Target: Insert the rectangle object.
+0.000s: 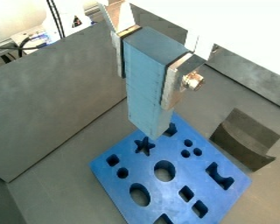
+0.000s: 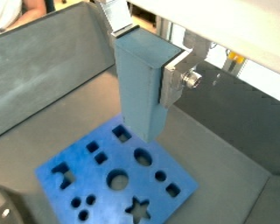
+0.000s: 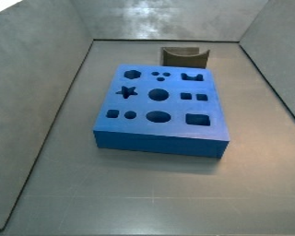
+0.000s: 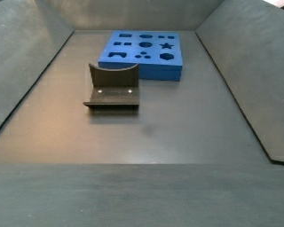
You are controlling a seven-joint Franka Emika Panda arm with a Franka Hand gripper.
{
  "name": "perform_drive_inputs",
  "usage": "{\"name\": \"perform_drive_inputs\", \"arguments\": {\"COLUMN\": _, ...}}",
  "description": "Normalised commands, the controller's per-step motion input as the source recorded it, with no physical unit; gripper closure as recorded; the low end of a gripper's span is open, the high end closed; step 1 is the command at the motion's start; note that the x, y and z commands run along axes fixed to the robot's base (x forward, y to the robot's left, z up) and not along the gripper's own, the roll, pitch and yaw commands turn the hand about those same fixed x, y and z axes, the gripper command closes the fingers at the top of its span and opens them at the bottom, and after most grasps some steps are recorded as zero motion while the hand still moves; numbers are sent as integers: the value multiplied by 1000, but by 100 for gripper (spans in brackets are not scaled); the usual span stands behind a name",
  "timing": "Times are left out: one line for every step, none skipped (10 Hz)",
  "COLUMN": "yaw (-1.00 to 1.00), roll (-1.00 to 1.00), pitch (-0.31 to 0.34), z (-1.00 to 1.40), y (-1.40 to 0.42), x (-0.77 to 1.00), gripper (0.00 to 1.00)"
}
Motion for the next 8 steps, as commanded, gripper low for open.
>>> {"name": "perform_drive_inputs", "arguments": {"yaw": -225, "roll": -276, "pitch": -31, "z": -357, "y": -519, "x": 549, "gripper": 100}}
{"name": "perform_drive_inputs", "arguments": {"yaw": -160, "roll": -194, "pitch": -12, "z": -279, "y": -360, "x": 497, "gripper": 100}}
{"name": "perform_drive_inputs", "arguments": {"yaw": -100, "roll": -121, "pitch": 25, "z": -89, "y": -163, "x": 370, "gripper": 100}}
{"name": "perform_drive_inputs", "arguments": {"yaw": -73, "roll": -81, "pitch": 36, "z": -34, "y": -84, "x": 256, "gripper": 100}}
{"name": "perform_drive_inputs", "arguments": {"yaw": -30, "roll": 327, "pitch": 368, "z": 488, "y": 599, "x": -270, "gripper": 100}}
{"name": "perform_drive_inputs", "arguments": {"yaw": -15, "roll": 320, "pitch": 337, "z": 512, "y": 577, "x": -334, "gripper": 100}}
{"name": "perform_drive_inputs", "arguments": {"yaw": -9, "roll": 229, "pitch": 237, "z": 364, "y": 375, "x": -233, "gripper": 100}}
{"name": "perform_drive_inputs", "arguments": {"yaw": 40, "roll": -47, "pitch": 0, "z": -1000, "y": 126, "x": 834, "gripper": 100}}
